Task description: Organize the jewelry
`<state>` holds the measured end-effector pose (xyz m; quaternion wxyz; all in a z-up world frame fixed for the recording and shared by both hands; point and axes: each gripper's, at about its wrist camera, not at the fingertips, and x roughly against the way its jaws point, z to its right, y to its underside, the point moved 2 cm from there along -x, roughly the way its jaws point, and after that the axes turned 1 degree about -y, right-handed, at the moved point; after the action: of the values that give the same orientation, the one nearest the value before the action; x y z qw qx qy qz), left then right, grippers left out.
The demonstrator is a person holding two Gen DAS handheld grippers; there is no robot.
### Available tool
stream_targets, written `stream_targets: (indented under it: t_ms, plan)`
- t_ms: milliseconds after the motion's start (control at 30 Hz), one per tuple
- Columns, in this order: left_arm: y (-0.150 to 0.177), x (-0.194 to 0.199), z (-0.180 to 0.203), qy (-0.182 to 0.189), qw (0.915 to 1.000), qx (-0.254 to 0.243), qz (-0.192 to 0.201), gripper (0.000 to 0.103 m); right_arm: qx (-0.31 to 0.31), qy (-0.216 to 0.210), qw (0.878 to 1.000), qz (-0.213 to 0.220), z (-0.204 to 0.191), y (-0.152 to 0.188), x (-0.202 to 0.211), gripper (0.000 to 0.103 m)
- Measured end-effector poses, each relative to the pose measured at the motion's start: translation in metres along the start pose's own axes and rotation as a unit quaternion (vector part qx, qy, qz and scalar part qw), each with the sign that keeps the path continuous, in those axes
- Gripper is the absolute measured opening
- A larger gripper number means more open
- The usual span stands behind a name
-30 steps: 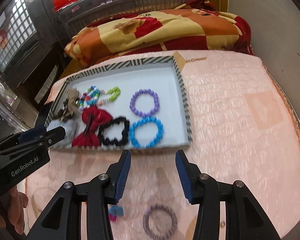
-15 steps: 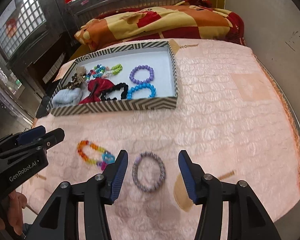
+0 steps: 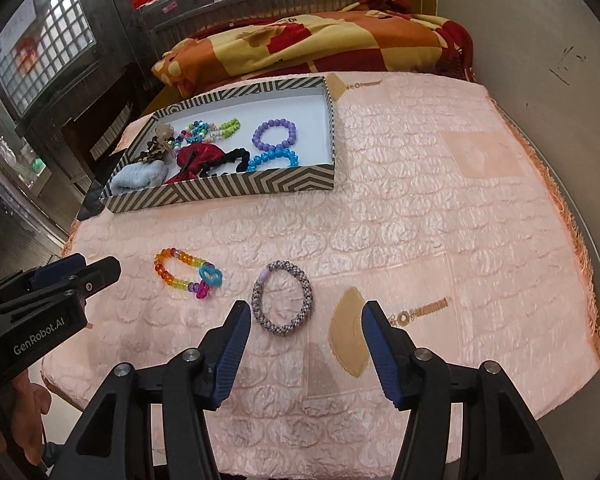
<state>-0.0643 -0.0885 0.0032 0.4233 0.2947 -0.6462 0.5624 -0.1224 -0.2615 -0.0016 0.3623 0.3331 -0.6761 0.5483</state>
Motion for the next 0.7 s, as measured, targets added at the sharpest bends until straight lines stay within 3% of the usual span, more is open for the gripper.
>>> stream_targets:
  t_ms: [367,700]
  plan:
    - [0.003,0.011,-0.001,0.001,0.9999,0.003,0.010,0.048,0.005,-0.003,1.000,0.024,-0.008,-0.009,0.017,0.061]
    - [0.004,0.009,-0.008,-0.003,0.9999,0.009,0.006,0.049,0.003,-0.002,1.000,0.005,-0.006,-0.006,0.001,0.061]
